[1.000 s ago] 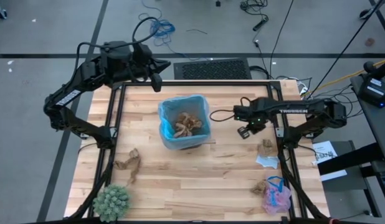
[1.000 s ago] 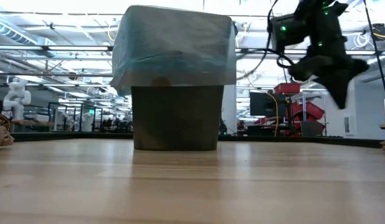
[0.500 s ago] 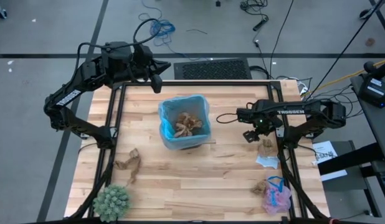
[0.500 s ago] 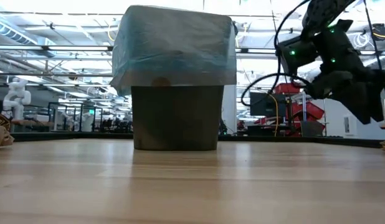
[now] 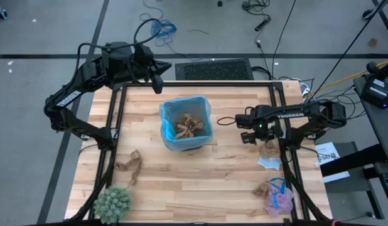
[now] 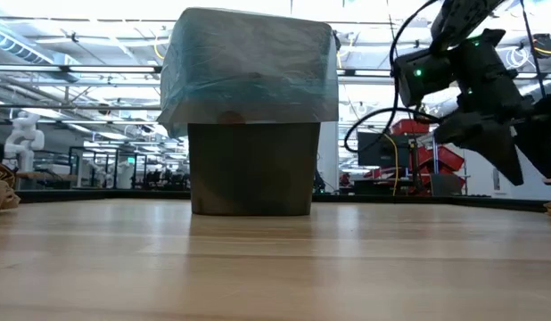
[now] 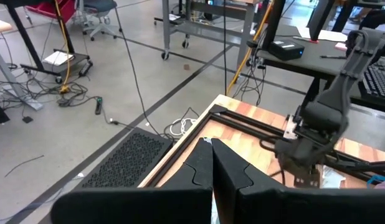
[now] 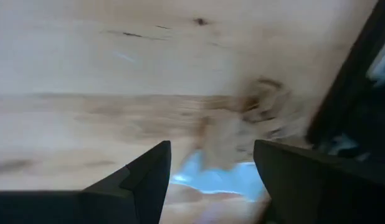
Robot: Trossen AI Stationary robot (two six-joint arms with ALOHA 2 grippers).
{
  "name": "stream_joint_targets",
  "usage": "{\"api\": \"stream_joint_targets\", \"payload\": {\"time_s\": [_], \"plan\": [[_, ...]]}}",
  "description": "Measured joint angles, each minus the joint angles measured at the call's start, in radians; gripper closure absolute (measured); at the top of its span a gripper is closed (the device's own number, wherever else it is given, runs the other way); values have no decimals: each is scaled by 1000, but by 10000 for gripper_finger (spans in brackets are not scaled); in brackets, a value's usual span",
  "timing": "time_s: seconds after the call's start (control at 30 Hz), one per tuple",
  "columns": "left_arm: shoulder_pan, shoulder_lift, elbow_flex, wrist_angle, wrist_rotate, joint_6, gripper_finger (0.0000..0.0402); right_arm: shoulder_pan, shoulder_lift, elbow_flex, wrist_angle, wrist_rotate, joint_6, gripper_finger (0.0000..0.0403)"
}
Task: Pick and place trash into bin
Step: Put the brown paper into the brown trash bin
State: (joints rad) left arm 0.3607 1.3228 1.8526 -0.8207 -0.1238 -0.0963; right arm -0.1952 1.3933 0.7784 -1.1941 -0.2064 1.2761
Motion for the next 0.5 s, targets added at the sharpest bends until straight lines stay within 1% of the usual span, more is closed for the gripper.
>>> {"api": "stream_joint_targets", "payload": {"time_s": [0.07,0.13,0.2,0.27,0.37,0.5], "plan": [[0,0,0,0,0,0,402,55,0,0,28,36,148,180],[0,0,0,0,0,0,402,103,0,0,32,102,290,179],[0,0,0,0,0,0,402,150,0,0,-4,173,438,180],[0,0,0,0,0,0,402,191,0,0,-56,209,568,179],[0,0,0,1,0,0,402,253,0,0,-131,206,722,179],[0,0,0,4,-8,12,402,328,0,-6,-133,205,881,179]]}}
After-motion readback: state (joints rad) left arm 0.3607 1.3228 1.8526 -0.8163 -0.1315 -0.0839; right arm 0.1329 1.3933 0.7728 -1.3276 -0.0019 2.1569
